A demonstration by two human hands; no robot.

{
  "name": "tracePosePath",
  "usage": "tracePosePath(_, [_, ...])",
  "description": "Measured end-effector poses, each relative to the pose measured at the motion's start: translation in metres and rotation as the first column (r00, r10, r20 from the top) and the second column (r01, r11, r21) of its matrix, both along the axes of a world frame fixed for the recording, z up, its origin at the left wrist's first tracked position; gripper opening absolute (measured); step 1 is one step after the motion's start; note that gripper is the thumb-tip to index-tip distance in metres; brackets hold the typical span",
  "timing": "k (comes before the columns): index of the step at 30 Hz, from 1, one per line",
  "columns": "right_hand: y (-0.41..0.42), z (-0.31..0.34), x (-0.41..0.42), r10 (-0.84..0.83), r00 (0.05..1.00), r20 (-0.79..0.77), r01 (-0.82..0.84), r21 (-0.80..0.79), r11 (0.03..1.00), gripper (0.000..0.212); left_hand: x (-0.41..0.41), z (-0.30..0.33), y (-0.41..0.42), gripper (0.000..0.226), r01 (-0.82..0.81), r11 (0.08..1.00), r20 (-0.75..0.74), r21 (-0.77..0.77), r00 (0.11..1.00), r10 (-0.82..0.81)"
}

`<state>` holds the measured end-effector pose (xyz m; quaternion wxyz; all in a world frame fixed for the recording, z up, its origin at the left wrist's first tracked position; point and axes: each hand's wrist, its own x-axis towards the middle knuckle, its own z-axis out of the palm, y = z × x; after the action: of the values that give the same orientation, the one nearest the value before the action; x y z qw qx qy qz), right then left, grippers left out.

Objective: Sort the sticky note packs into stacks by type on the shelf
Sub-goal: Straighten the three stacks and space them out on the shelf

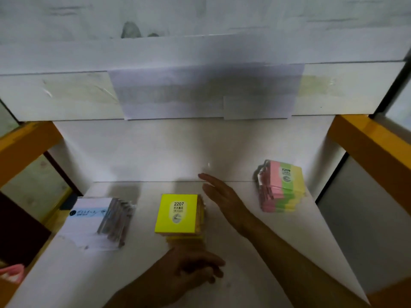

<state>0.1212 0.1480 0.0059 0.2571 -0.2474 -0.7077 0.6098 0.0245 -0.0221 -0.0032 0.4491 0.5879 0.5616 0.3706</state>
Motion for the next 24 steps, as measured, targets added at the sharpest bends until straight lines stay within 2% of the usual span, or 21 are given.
tracePosePath(3, [-0.002,0.012,0.041,-0.135,0.991,-0.02,0.137,0.139,0.981,0.024,0.032,0.011,0.009,0.02,0.036,0.997,0.056,0.069,0.998,-0.04])
tracePosePath(5, [-0.004,0.02,0.073,-0.29,0.953,-0.092,0.304,0.232,0.924,0.023,0.057,0.014,0.026,0.021,-0.033,0.988,0.11,0.151,0.994,0.016])
tracePosePath(8, [0.011,0.024,0.117,-0.64,0.752,-0.159,0.659,0.176,0.731,0.021,0.09,0.019,0.069,0.016,-0.336,0.926,0.214,0.173,0.93,0.298])
tracePosePath(10, [0.032,0.015,0.137,-0.761,0.642,-0.09,0.764,0.153,0.627,0.024,0.104,0.026,0.101,0.016,-0.508,0.861,0.254,0.02,0.836,0.487])
tracePosePath(11, [0.042,0.006,0.142,-0.778,0.628,-0.014,0.774,0.115,0.623,0.028,0.106,0.029,0.115,0.019,-0.53,0.845,0.258,-0.073,0.808,0.53])
tracePosePath(13, [0.052,-0.004,0.143,-0.73,0.673,0.119,0.739,-0.084,0.668,0.036,0.11,0.037,0.142,0.043,-0.5,0.827,0.243,-0.256,0.795,0.556])
tracePosePath(15, [0.061,-0.012,0.139,-0.644,0.744,0.18,0.668,-0.176,0.723,0.05,0.113,0.046,0.167,0.059,-0.452,0.794,0.288,-0.407,0.761,0.581])
tracePosePath(16, [0.066,-0.015,0.135,-0.617,0.765,0.184,0.643,-0.195,0.74,0.055,0.115,0.049,0.177,0.058,-0.422,0.789,0.317,-0.447,0.75,0.581])
tracePosePath(18, [0.073,-0.016,0.126,-0.586,0.797,0.144,0.602,-0.255,0.757,0.062,0.117,0.049,0.195,0.056,-0.362,0.792,0.355,-0.492,0.748,0.561])
tracePosePath(21, [0.078,-0.019,0.118,-0.582,0.795,0.174,0.607,-0.227,0.762,0.083,0.12,0.041,0.208,0.056,-0.352,0.811,0.326,-0.468,0.784,0.529])
tracePosePath(24, [0.074,-0.024,0.119,-0.581,0.795,0.174,0.607,-0.226,0.762,0.076,0.123,0.031,0.21,0.056,-0.372,0.823,0.311,-0.429,0.795,0.521])
